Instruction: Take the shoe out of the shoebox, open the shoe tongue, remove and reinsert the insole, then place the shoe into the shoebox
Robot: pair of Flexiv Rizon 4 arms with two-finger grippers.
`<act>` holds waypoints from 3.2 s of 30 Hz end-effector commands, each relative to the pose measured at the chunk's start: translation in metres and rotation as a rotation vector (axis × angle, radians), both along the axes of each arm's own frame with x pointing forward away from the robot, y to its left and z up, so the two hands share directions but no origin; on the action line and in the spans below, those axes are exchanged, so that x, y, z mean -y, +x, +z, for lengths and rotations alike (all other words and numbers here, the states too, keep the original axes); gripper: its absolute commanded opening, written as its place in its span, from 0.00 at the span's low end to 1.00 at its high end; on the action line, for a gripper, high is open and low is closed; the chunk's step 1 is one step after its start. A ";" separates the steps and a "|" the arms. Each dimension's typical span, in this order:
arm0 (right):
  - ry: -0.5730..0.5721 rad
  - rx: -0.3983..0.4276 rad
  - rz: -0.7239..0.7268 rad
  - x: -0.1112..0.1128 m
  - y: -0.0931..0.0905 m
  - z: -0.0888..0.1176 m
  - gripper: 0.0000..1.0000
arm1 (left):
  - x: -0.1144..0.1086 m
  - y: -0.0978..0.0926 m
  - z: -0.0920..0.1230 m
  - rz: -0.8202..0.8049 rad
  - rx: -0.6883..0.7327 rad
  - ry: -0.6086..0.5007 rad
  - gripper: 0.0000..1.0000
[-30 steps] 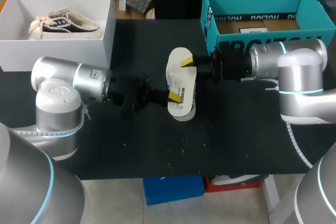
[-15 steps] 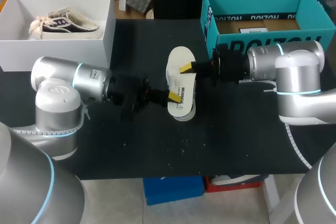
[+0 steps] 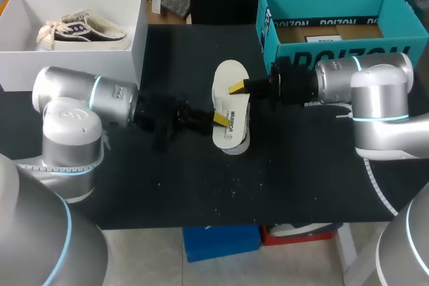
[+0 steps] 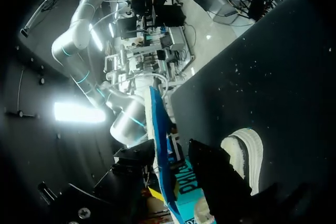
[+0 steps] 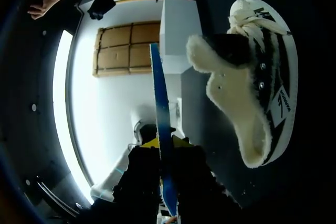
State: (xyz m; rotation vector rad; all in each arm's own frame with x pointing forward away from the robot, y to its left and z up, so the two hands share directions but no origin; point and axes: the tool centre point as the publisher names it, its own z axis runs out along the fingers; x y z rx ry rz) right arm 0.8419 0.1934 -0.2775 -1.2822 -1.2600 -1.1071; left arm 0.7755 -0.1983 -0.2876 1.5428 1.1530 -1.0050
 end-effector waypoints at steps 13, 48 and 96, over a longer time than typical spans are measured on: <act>0.000 0.000 -0.002 -0.001 0.000 -0.001 0.00 | -0.026 -0.022 0.076 0.345 0.301 1.001 1.00; 0.000 0.000 -0.002 -0.001 0.000 -0.001 0.00 | -0.003 -0.023 0.080 0.404 0.065 1.400 1.00; 0.000 0.000 -0.002 -0.001 0.000 -0.001 0.00 | 0.011 0.069 0.061 0.377 0.003 1.278 1.00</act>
